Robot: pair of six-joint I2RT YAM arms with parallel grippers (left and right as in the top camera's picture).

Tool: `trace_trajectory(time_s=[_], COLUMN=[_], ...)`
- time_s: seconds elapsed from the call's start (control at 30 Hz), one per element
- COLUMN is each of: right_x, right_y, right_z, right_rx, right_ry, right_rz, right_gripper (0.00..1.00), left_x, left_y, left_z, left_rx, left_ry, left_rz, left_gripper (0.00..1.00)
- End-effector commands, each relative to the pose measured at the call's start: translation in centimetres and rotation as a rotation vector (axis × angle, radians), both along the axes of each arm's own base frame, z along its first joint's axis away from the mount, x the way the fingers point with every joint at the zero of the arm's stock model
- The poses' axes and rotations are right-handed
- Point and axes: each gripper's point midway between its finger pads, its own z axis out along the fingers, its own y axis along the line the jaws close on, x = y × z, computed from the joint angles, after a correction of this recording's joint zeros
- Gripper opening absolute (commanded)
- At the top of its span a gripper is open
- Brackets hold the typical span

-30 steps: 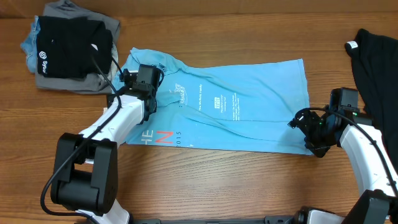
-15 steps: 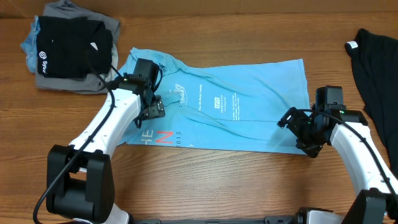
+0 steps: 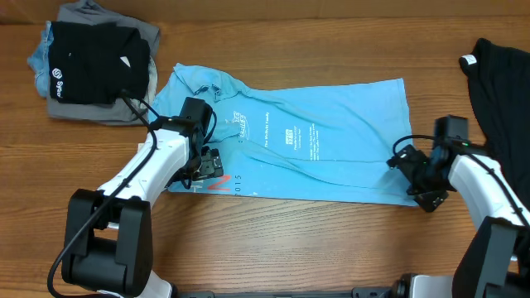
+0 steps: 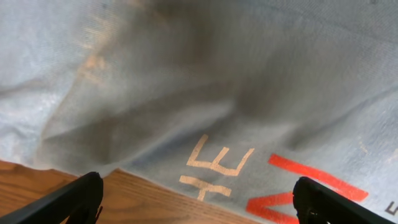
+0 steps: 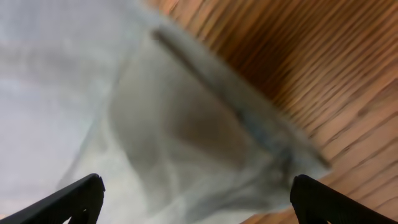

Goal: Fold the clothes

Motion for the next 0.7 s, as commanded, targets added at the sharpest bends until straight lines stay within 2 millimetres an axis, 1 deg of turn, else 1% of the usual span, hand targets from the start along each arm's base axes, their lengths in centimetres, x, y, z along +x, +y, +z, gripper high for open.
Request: trace_trajectory(time_s=[0.0,0.13,0.2,0.27,0.33,0.5,0.67], right_x=[0.31,0.55,0.82,1.07,1.13,1.17,0.82], right_y=[-0.11,-0.06,-0.10,-0.02,0.21,0.47,0.56], right_z=[0.01,0.05,0.08,0.11,0.15,0.17,-0.44], right_rx=[0.008,0.012,0.011,0.016,0.030,0.044,0.050], right_ry=[-0.018,-0.029,-0.040,-0.051,-0.054,-0.057,-0.038], right_rz=[0.041,0.041,0.042,0.042,0.042,0.043,0.043], right_gripper=[1.00,0.99,0.96,0.90,0.87,0.81,0.80], left_x=[-0.16,0.03,-0.01,-0.01,0.00,0.02,-0.01], left_y=[-0.10,-0.14,-0.13,-0.12,-0.13,-0.14,-0.13], left_z=[-0.13,-0.12,-0.12,-0.12,-0.12,-0.12,-0.12], left_rx=[-0.015,-0.017,-0.016,-0.016,-0.016,-0.017,-0.016], left_ry=[-0.009,-0.017,-0.015,-0.015,-0.015,-0.016,-0.015], left_rz=[0.024,0.024,0.024,0.024,0.024,0.024,0.024], left_gripper=[1.00,1.00,1.00,1.00,1.00,1.00,1.00])
